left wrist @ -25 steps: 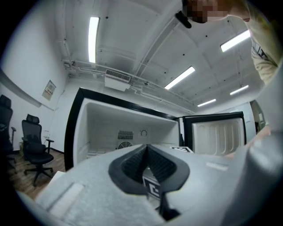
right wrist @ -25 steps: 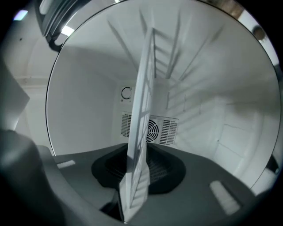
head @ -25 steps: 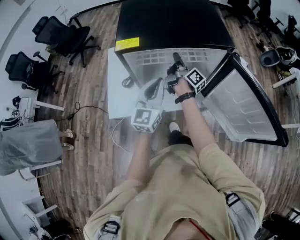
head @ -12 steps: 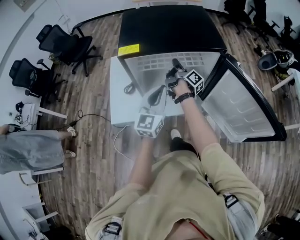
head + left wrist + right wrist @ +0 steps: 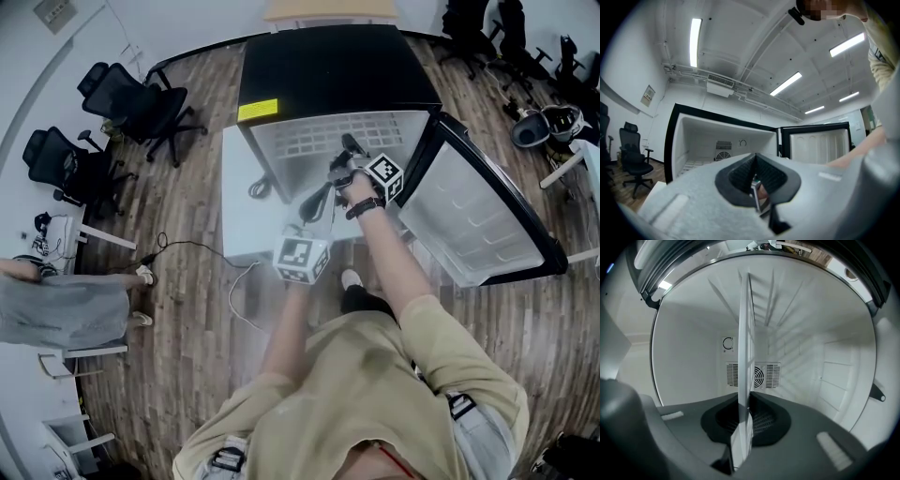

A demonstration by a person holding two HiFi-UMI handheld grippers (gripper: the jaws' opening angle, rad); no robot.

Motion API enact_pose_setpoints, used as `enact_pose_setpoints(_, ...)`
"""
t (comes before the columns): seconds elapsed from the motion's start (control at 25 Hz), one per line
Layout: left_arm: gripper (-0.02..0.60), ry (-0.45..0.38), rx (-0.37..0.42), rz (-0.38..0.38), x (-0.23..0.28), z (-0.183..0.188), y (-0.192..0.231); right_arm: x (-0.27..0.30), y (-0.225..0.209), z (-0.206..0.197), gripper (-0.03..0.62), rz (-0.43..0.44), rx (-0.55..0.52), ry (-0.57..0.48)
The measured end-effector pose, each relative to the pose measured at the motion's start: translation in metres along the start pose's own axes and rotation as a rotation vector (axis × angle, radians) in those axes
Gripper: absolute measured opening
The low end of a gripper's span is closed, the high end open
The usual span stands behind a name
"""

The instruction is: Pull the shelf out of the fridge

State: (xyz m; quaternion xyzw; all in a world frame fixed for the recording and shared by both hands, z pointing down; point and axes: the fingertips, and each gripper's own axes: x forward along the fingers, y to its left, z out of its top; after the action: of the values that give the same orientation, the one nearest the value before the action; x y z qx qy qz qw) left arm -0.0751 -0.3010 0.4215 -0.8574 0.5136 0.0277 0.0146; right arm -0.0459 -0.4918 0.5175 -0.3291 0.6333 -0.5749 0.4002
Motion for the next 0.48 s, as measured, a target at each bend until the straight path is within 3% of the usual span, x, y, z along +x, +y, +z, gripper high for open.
enact_pose_setpoints(0.48, -0.003, -0.017, -0.004, -0.003, -0.015, 0.008, -0.016, -0.045, 0.005, -0.014, 0.029, 0.012, -0.002, 0.016)
